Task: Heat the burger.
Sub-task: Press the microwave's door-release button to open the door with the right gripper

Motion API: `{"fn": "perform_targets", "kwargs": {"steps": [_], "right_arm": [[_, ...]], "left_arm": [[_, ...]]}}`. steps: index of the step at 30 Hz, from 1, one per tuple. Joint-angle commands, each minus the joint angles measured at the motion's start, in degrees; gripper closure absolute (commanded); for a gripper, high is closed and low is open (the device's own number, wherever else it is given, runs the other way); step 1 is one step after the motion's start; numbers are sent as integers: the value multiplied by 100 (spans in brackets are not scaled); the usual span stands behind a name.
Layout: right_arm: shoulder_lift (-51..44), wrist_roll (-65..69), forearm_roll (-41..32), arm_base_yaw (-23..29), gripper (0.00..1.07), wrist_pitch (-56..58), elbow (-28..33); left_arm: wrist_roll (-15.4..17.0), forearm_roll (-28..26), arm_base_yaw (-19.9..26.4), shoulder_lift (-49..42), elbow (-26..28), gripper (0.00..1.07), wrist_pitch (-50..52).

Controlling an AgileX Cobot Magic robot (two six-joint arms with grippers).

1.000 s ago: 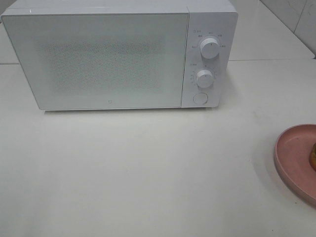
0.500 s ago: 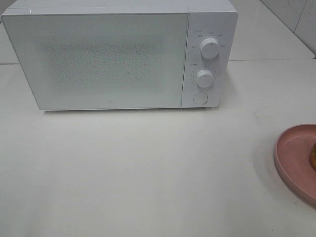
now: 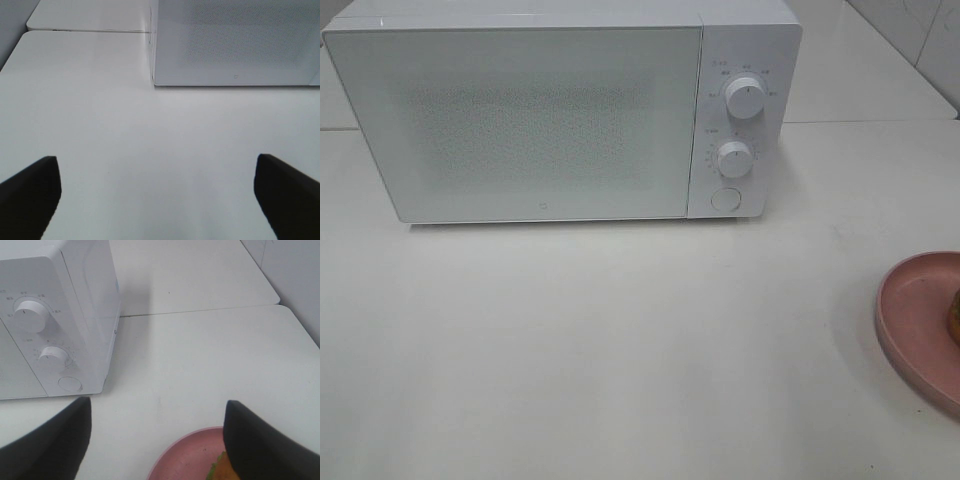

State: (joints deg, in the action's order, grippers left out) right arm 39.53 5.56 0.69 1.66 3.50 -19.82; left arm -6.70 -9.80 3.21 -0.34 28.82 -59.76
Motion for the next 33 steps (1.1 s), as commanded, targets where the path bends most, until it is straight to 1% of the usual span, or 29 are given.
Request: {"fn": "perform_targets", "kwargs": {"steps": [1,5,6,7,9,10,11,13,15,16,18,19,20,22,24,25,26,27,28,29,30,31,32,33], "right_arm": [[252,23,46,-34,38,-590,166],[550,23,52,-34,38,-957,172],[773,23,52,-34,38,-1306,172],[773,23,52,-34,38,-1306,172],[1134,23,52,-34,38,-1931,172],[1134,23,52,-34,38,-1931,172],[1364,17,52,-34,38,-2303,172],[1490,-23,52,-34,38,-2458,172],[1851,-281,52,-34,38,-2871,218],[1851,-281,52,-34,38,-2871,218],[2131,-556,40,-23,38,-3323,286],[2131,-556,40,-23,38,-3323,286],[2320,-607,23,-23,38,-3638,355],[2401,-619,11,-23,38,-3764,378],[2762,-808,-235,69,38,-4452,584],[2762,-808,-235,69,38,-4452,584],[2842,-968,-401,178,38,-4647,630],[3037,-1341,-791,453,38,-4962,682],[3037,-1341,-791,453,38,-4962,682],[3146,-1587,-1037,625,38,-5059,688],[3369,-2091,-1495,980,38,-5260,688],[3369,-2091,-1495,980,38,-5260,688],[3489,-2303,-1725,1180,38,-5403,688],[3667,-2561,-2149,1518,38,-5678,688]], "left_arm": [[-11,-23,-40,-126,-17,9,40],[-11,-23,-40,-126,-17,9,40],[-11,-23,-40,-126,-17,9,40],[-11,-23,-40,-126,-17,9,40],[-11,-23,-40,-126,-17,9,40],[-11,-23,-40,-126,-17,9,40],[-11,-23,-40,-126,-17,9,40],[-11,-23,-40,-126,-17,9,40],[-11,-23,-40,-126,-17,9,40],[-11,-23,-40,-126,-17,9,40],[-11,-23,-40,-126,-17,9,40],[-11,-23,-40,-126,-17,9,40],[-11,-23,-40,-126,-17,9,40],[-11,-23,-40,-126,-17,9,40],[-11,-23,-40,-126,-17,9,40],[-11,-23,-40,-126,-17,9,40],[-11,-23,-40,-126,-17,9,40],[-11,-23,-40,-126,-17,9,40],[-11,-23,-40,-126,-17,9,40],[-11,-23,-40,-126,-17,9,40],[-11,-23,-40,-126,-17,9,40],[-11,-23,-40,-126,-17,9,40],[-11,-23,-40,-126,-17,9,40],[-11,-23,-40,-126,-17,9,40]]}}
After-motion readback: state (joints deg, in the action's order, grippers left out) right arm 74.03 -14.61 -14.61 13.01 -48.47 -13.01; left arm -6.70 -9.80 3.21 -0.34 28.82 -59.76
